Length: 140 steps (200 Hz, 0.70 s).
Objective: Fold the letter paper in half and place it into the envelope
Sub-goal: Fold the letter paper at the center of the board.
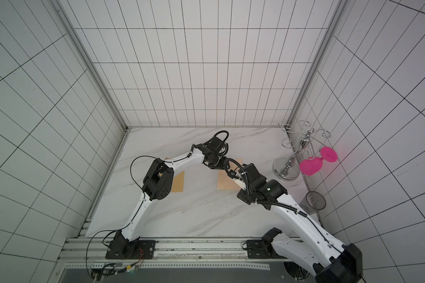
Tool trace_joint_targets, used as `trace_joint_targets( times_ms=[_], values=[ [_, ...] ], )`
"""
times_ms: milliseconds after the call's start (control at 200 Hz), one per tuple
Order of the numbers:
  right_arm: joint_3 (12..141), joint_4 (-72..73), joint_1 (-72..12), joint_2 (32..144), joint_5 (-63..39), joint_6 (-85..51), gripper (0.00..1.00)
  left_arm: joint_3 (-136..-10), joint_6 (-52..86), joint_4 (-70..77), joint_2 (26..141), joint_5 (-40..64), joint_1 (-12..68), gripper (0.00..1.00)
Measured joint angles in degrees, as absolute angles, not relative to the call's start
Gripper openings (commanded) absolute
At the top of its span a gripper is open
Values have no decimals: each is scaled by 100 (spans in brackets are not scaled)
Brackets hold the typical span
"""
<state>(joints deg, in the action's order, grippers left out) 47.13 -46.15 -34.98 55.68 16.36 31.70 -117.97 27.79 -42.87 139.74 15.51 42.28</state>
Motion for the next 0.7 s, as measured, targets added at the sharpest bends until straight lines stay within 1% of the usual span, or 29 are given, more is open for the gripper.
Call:
trace_joint_targets(
  times_ms=[155, 280, 420, 540, 700],
  values=[
    [4217, -4589, -3931, 5688, 1822, 3708, 98, -11824, 2683, -4366, 13979, 1546, 4228, 63],
    [3905, -4296, -4370, 5935, 1968, 3905, 96, -11852, 2602, -4460, 13981, 1549, 4228, 63],
    [3651, -3588, -4737, 6530, 2165, 4106, 90, -11885, 2539, -4530, 13992, 1551, 4226, 62],
    [3564, -2805, -4816, 7146, 2294, 4307, 86, -11946, 2469, -4611, 14020, 1551, 4226, 62],
    [3444, -1813, -4871, 7686, 2578, 4611, 81, -11968, 2394, -4665, 14031, 1553, 4226, 62]
  ],
)
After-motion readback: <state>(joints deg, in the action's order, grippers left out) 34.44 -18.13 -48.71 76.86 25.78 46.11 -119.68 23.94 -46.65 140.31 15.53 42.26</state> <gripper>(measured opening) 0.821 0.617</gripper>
